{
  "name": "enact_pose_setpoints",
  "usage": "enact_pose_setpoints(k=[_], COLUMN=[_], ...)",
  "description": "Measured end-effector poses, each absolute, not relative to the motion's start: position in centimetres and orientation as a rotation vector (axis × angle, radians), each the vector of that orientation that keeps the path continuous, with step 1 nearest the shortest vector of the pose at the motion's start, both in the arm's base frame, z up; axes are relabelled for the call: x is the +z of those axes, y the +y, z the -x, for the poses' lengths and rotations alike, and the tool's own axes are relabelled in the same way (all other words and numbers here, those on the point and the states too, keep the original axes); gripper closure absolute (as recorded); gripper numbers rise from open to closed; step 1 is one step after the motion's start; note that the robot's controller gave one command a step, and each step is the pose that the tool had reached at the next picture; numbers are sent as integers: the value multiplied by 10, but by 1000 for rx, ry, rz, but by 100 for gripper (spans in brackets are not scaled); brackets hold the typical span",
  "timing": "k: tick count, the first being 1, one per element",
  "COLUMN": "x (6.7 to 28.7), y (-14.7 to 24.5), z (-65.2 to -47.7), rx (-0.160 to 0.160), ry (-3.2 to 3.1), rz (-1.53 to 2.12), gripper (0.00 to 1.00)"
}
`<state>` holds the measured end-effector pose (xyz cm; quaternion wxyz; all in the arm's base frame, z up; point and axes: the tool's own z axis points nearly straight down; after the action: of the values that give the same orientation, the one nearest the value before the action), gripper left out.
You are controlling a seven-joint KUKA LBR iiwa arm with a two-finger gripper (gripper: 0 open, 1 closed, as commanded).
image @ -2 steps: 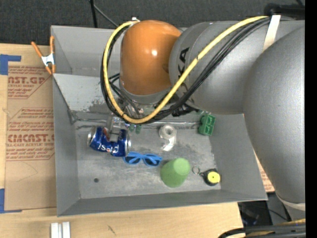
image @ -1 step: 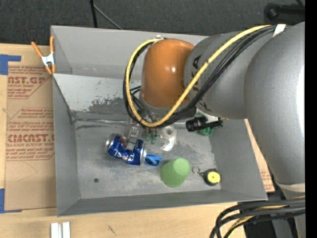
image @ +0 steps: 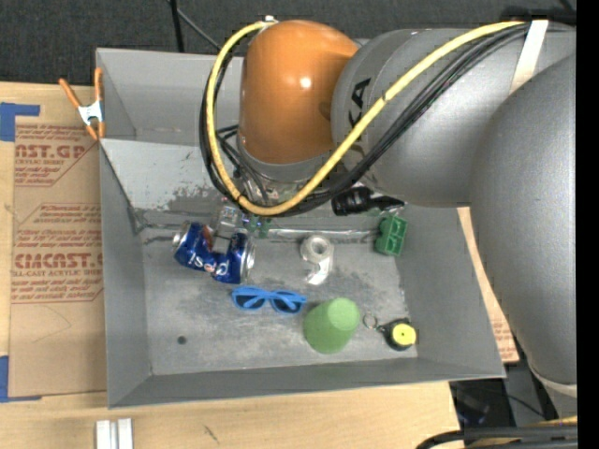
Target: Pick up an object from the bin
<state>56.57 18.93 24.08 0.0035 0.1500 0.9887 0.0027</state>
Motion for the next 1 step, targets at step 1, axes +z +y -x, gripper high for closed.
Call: enact_pose_setpoints(k=[1], x=[163], y=[175], z=[-584], rx=[-5], ry=[3004], rz=[-932], gripper=[100])
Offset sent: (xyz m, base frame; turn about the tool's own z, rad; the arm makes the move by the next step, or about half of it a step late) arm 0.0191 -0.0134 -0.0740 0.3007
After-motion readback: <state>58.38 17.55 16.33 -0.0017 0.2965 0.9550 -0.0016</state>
